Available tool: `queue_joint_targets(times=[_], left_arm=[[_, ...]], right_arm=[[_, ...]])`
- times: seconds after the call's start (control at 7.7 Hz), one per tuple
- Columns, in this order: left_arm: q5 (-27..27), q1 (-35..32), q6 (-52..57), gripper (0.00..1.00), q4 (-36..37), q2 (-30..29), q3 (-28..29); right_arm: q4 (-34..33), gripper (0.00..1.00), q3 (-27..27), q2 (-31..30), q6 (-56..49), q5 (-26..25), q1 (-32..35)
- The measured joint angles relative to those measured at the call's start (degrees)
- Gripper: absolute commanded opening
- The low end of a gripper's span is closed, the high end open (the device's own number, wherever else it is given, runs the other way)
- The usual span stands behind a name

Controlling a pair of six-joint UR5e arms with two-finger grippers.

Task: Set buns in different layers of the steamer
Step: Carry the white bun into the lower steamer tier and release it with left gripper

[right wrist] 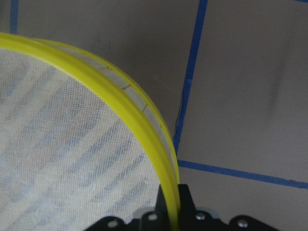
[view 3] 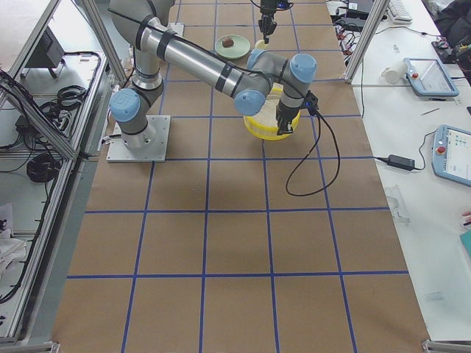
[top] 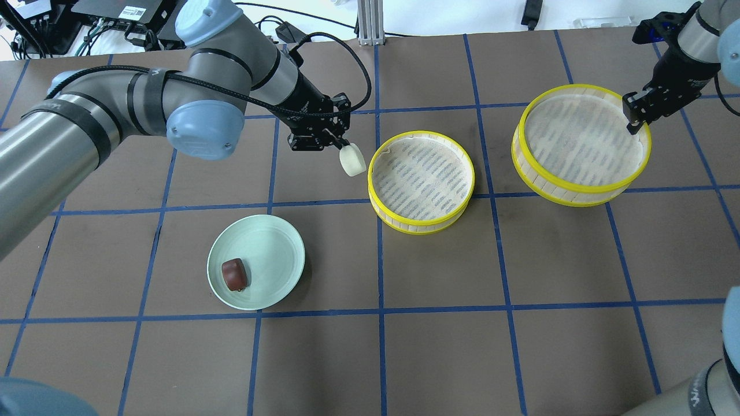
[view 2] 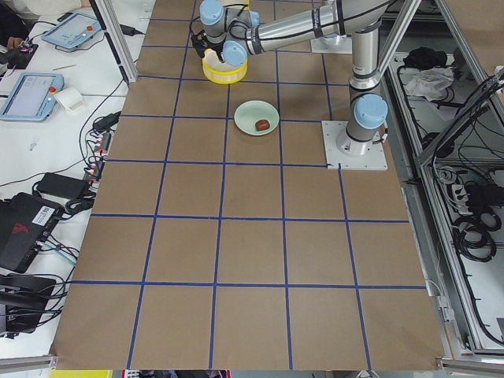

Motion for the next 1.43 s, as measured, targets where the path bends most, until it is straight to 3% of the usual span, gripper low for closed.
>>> queue_joint_targets(times=[0.26, 0.65, 0.78, 1.04, 1.43], left_arm=[[-2.86, -1.43, -4.02, 0.07, 6.30, -3.87, 0.02], [-5.70, -3.37, -7.14, 0.11, 8.48, -6.11, 0.53], [-6.63, -3.85, -7.81, 0.24, 10.27, -7.27, 0.60], [-7.24, -4.95, -10.27, 0.64, 14.17, -9.63, 0.96], [-7.26, -5.60, -11.34, 0.91, 15.09, -10.51, 1.27]], right_arm=[[-0.05, 0.00, 0.07, 0.22, -0.15, -0.05, -0.03], [-0.06, 0.00, 0.15, 0.53, -0.16, 0.02, -0.08], [-0.06, 0.00, 0.16, 0.62, -0.17, 0.03, -0.10], [-0.06, 0.00, 0.16, 0.69, -0.37, 0.03, -0.18], [-0.05, 0.00, 0.21, 0.70, -0.47, 0.03, -0.20]])
